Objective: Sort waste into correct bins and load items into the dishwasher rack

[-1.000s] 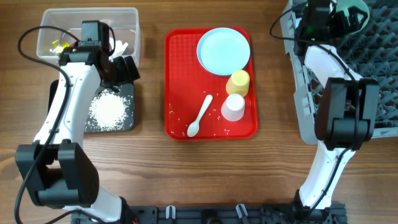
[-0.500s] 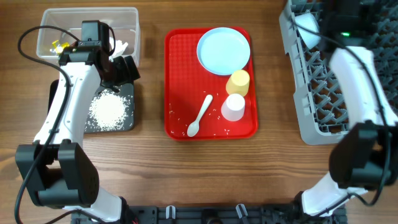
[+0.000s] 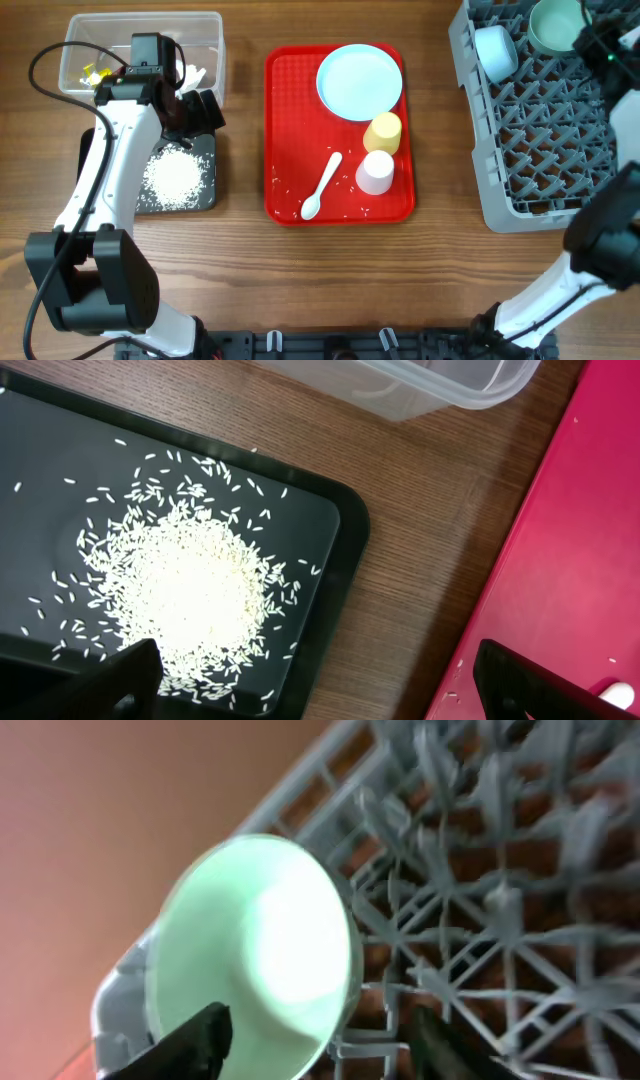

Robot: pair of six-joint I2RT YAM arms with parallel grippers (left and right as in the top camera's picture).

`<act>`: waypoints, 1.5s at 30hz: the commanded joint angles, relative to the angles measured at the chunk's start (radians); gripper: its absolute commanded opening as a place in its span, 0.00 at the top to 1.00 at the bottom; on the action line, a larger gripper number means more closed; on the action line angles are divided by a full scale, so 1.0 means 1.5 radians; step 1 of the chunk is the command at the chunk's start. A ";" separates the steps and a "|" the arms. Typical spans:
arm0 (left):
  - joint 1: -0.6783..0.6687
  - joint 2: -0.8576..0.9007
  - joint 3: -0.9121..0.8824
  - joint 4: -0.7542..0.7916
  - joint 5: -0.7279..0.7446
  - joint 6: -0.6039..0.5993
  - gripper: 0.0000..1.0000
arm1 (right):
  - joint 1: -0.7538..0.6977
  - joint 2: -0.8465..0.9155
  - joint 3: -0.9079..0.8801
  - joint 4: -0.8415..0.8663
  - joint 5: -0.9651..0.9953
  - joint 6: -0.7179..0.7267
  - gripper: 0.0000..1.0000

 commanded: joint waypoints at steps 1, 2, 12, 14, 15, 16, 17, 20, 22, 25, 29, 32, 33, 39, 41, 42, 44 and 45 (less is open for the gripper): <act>0.002 0.006 -0.003 0.002 0.006 -0.011 0.00 | 0.000 0.045 -0.002 0.016 -0.056 0.054 0.48; 0.002 0.006 -0.003 0.002 0.006 -0.011 0.00 | 0.001 0.050 -0.002 0.019 -0.057 0.057 0.49; 0.002 0.006 -0.003 0.002 0.006 -0.011 0.00 | -0.001 0.065 -0.002 0.042 -0.052 0.057 0.96; 0.002 0.006 -0.003 0.002 0.006 -0.011 0.00 | -0.003 0.048 -0.002 0.036 -0.052 0.050 0.96; 0.002 0.006 -0.003 0.002 0.006 -0.011 0.00 | -0.003 0.034 -0.002 0.034 -0.051 0.033 0.96; 0.002 0.006 -0.003 0.002 0.006 -0.011 0.00 | -0.003 0.019 -0.002 0.034 -0.051 0.017 0.96; 0.002 0.006 -0.003 0.002 0.006 -0.011 0.00 | -0.003 0.003 -0.002 0.029 -0.041 0.002 0.96; 0.002 0.006 -0.003 0.002 0.006 -0.011 0.00 | -0.001 -0.063 -0.002 -0.017 0.066 -0.056 0.95; 0.002 0.006 -0.003 0.002 0.006 -0.011 0.00 | 0.003 -0.093 -0.002 -0.046 0.151 -0.096 0.96; 0.002 0.006 -0.003 0.002 0.006 -0.011 0.00 | 0.024 -0.131 -0.002 -0.097 0.347 -0.138 0.96; 0.002 0.006 -0.003 0.002 0.006 -0.011 0.00 | 0.079 -0.132 -0.004 -0.114 0.560 -0.210 0.96; 0.002 0.006 -0.003 0.002 0.006 -0.011 0.00 | 0.154 -0.123 -0.004 -0.075 0.714 -0.299 0.96; 0.002 0.006 -0.003 0.002 0.006 -0.011 0.00 | 0.178 -0.120 -0.004 -0.051 0.744 -0.333 0.96; 0.002 0.006 -0.003 0.002 0.006 -0.011 0.00 | 0.282 -0.068 -0.004 0.233 0.820 -0.746 0.96; 0.002 0.006 -0.003 0.002 0.006 -0.011 0.00 | 0.284 -0.039 -0.004 0.326 0.819 -0.855 0.96; 0.002 0.006 -0.003 0.002 0.006 -0.011 0.00 | 0.282 -0.027 -0.004 0.358 0.819 -0.890 0.96; 0.002 0.006 -0.003 0.002 0.006 -0.011 0.00 | 0.276 -0.006 -0.004 0.395 0.808 -0.935 0.96; 0.002 0.006 -0.003 0.002 0.006 -0.011 0.00 | 0.273 0.002 -0.004 0.395 0.793 -0.938 0.96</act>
